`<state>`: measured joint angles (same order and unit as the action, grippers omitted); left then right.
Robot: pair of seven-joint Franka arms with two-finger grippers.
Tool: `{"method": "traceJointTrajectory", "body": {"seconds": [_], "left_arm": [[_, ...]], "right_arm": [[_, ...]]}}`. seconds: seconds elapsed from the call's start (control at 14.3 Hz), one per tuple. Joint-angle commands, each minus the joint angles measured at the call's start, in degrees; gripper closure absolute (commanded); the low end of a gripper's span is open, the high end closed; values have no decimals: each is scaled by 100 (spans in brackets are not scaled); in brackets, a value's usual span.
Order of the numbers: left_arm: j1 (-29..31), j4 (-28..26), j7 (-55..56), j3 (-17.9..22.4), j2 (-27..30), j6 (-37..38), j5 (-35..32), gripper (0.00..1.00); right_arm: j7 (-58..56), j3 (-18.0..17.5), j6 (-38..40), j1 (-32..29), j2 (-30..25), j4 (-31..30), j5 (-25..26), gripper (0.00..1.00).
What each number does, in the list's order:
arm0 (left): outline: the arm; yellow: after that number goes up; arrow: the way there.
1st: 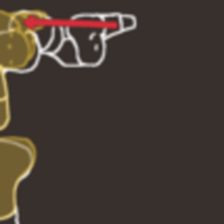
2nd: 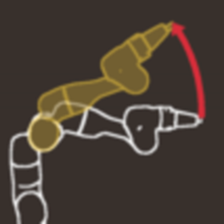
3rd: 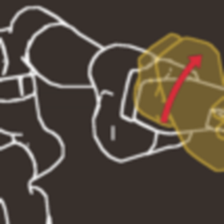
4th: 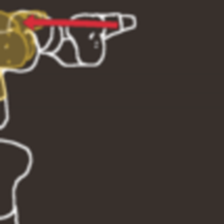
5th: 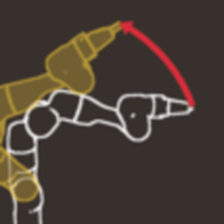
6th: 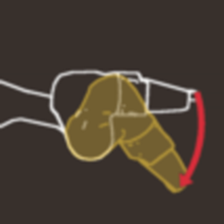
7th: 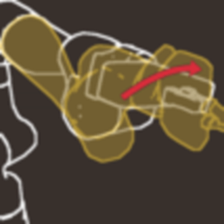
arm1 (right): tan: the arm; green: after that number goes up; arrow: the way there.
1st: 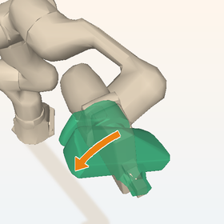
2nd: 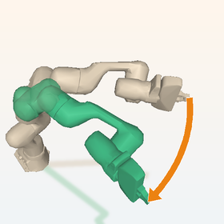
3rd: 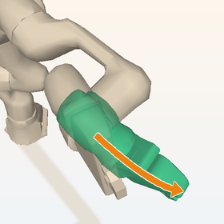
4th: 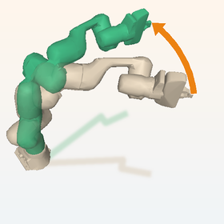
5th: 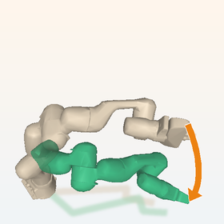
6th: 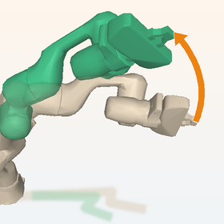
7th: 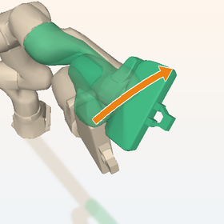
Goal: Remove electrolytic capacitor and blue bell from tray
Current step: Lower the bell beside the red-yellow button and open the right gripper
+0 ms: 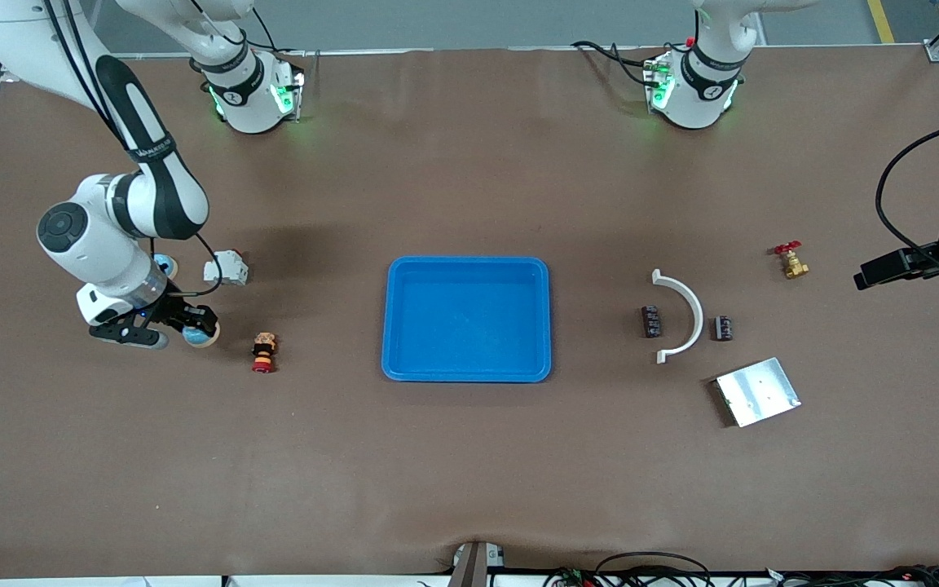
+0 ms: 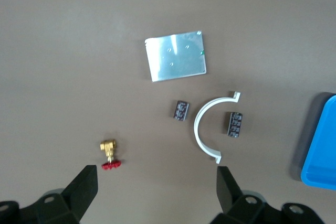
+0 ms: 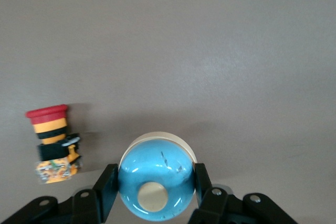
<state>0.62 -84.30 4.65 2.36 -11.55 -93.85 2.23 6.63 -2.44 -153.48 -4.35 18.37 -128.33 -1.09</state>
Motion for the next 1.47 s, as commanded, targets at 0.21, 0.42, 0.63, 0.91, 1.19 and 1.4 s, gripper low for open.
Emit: {"method": "traceJointTrajectory", "body": {"seconds": [0.21,0.42,0.63,0.91,1.19,1.4], "left_arm": [[-98,10,-26,-60,55,-345,84,0],[-132,10,-70,-112,135,-327,138,0],[-124,-130,27,-235,458,-153,-46,0],[-80,-1140,-79,-341,1523,-221,-91,0],[-71,-844,-122,-306,1428,-318,-118,0],[-115,-790,-123,-324,1288,-432,-83,0]], "right_arm": [[-100,-108,-24,-224,359,194,-58,100],[-83,-108,-15,-242,439,212,-75,100],[-92,-108,-15,-242,527,230,-76,100],[-92,-108,-24,-242,571,247,-84,100],[-92,-117,-24,-250,615,256,-84,100],[-92,-117,-24,-286,685,282,-84,100]]}}
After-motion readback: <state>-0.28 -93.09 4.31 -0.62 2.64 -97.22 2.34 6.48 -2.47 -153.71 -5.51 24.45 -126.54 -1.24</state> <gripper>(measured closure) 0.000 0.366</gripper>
